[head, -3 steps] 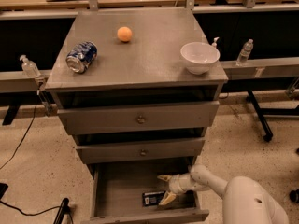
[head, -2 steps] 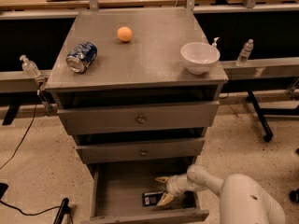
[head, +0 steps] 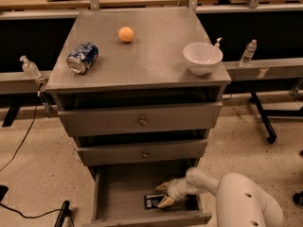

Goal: Pick rxbar blueberry from bottom drawer and place on counter

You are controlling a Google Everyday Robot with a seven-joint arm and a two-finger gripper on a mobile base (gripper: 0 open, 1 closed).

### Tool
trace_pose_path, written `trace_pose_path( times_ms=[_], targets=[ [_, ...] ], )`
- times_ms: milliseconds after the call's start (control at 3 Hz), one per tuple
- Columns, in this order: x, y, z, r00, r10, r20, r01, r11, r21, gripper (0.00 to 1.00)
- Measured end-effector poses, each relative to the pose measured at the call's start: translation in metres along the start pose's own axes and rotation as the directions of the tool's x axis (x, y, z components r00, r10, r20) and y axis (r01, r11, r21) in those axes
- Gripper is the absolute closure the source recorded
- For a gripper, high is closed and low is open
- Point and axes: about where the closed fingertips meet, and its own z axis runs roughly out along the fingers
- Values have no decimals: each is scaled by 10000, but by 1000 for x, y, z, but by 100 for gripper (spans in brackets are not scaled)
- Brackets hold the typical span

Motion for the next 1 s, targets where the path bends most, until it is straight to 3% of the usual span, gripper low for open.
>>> trace_pose_path(
  times_ms=[667, 1000],
  targets=[
    [11, 3, 7, 9991, 79, -406, -92, 9995, -317, 94],
    [7, 2, 4, 9997, 42, -261, -49, 9996, -293, 100]
  ],
)
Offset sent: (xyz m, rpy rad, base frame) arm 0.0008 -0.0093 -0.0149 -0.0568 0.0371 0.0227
